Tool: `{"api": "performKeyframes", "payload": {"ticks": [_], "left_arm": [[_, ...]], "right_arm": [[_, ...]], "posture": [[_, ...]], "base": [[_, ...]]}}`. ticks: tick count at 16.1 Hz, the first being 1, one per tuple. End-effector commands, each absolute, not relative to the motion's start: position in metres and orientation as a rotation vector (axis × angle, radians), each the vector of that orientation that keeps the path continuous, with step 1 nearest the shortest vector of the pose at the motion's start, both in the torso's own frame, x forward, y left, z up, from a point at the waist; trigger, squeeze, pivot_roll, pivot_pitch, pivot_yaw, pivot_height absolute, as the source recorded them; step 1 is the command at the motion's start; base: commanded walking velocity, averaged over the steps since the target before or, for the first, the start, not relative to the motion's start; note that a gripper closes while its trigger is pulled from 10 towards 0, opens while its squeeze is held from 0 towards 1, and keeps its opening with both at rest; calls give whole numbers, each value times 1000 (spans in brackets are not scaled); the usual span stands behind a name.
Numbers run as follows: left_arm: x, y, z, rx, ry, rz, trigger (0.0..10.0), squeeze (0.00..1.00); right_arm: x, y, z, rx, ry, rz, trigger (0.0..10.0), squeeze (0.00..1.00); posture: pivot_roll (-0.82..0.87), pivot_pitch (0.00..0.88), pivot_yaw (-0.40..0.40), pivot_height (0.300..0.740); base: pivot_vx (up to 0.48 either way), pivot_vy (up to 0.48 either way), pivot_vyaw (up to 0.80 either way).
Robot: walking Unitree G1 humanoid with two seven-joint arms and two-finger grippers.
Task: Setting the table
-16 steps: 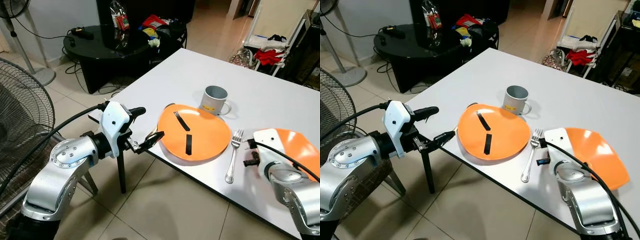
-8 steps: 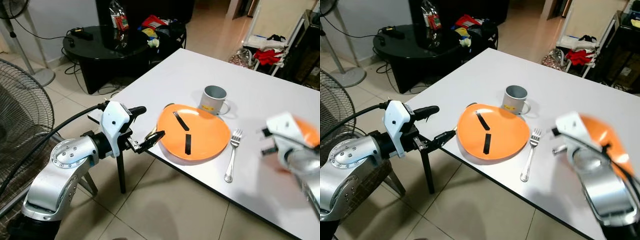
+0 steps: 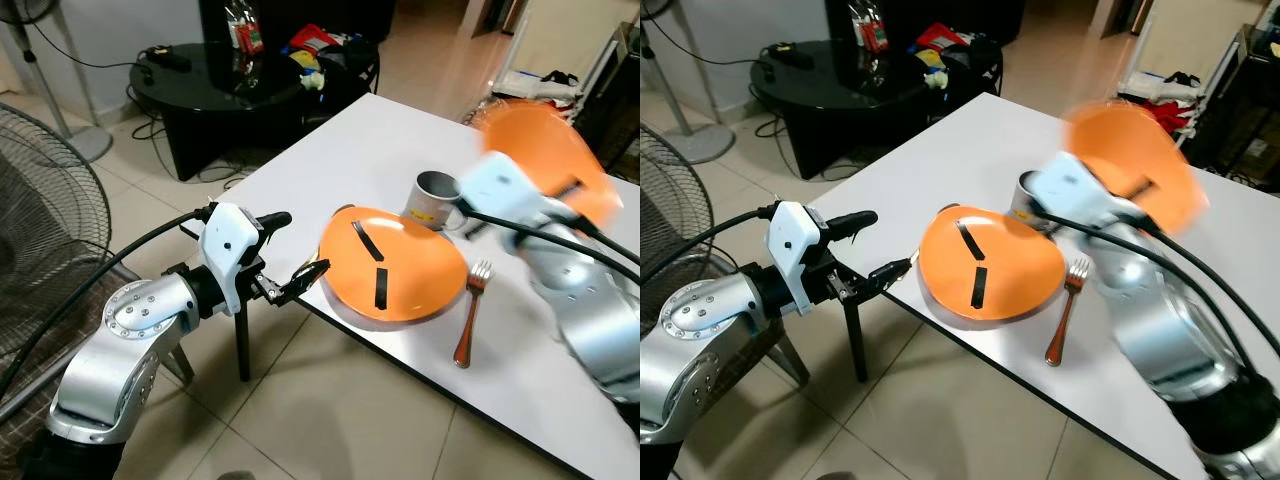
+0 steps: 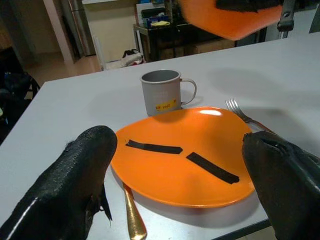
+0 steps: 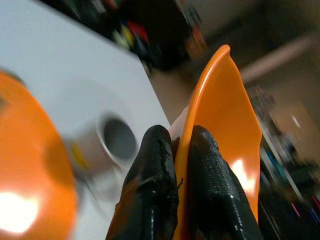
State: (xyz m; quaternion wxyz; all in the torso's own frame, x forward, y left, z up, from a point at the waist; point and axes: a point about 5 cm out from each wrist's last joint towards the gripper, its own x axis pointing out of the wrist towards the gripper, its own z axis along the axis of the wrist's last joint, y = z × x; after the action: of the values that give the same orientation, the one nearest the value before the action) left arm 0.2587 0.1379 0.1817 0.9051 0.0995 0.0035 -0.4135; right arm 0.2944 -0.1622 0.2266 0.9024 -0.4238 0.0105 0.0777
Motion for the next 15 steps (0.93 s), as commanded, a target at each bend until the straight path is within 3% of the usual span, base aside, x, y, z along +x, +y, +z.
{"api": "performKeyframes", "payload": {"ticks": [1, 5, 15], "left_arm": [[258, 138, 183, 215, -1, -846, 10000, 0], [259, 138, 181, 229, 9, -841, 10000, 0], [265, 143, 164, 240, 166, -835, 10000, 0]], "right_arm": [[292, -150, 232, -894, -42, 250, 0, 0], [276, -125, 198, -944, 31, 587, 0, 0], [269, -114, 159, -978, 75, 756, 0, 0]], "posture": [[92, 0, -88, 740], [99, 0, -93, 740], [89, 0, -65, 740]], "base": [[0, 0, 0], [0, 0, 0], [0, 0, 0]]}}
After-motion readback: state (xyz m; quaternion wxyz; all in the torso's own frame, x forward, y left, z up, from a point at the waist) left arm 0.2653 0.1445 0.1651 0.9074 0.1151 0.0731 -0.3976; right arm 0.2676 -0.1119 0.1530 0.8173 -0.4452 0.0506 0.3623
